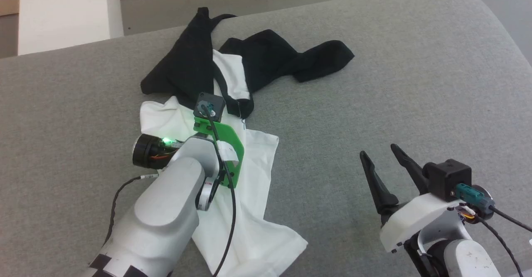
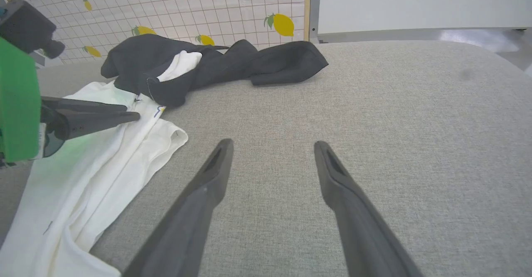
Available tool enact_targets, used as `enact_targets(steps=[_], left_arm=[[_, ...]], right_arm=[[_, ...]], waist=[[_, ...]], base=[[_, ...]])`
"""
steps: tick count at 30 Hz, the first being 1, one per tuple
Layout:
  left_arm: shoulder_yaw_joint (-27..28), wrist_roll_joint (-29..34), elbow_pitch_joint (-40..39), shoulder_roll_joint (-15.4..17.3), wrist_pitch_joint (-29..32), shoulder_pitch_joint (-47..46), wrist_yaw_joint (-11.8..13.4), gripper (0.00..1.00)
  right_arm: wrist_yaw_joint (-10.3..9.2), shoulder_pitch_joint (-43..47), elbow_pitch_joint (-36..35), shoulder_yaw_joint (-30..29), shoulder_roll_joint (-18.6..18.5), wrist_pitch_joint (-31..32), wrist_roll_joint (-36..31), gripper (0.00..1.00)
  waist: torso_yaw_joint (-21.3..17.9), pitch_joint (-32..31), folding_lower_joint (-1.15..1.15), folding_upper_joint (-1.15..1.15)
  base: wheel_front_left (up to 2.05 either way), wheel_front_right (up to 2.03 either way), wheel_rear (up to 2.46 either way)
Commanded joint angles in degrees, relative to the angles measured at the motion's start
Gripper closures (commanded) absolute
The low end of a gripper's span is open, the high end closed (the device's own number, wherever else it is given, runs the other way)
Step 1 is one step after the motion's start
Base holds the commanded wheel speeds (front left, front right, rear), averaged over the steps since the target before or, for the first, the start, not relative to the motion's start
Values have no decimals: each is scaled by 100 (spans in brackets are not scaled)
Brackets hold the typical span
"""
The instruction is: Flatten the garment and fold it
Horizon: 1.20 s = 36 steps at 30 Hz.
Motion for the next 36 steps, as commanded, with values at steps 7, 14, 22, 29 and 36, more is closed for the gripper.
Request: enact_targets(steps=[7,14,22,29,36], left_arm=[[110,-190,-260,136,51,267,65,100],[206,-343,-551,-7,-392,323,-23,60],[-84,-466,-372,-326,-164,260,-331,0],[-221,-263,-305,-145,138,287,-6,0],[-108,-439,-348,-66,206,425,55,100]], right_arm=[[-9,-65,-28,-24,32,11,-28,0],[-9,-92,-105,-21,21,65,-42,0],[-9,-145,-62,12,1,39,0,0],[-9,-88,-15,-50,-2,21,-7,0],[-9,-124,-22,10,23,17,-2,0]], waist=[[279,-137,0,40],[473,-101,0,40],[414,-60,0,40],[403,-98,0,40],[447,-102,0,40]], base=[[0,0,0],[0,0,0],[0,0,0],[0,0,0],[0,0,0]])
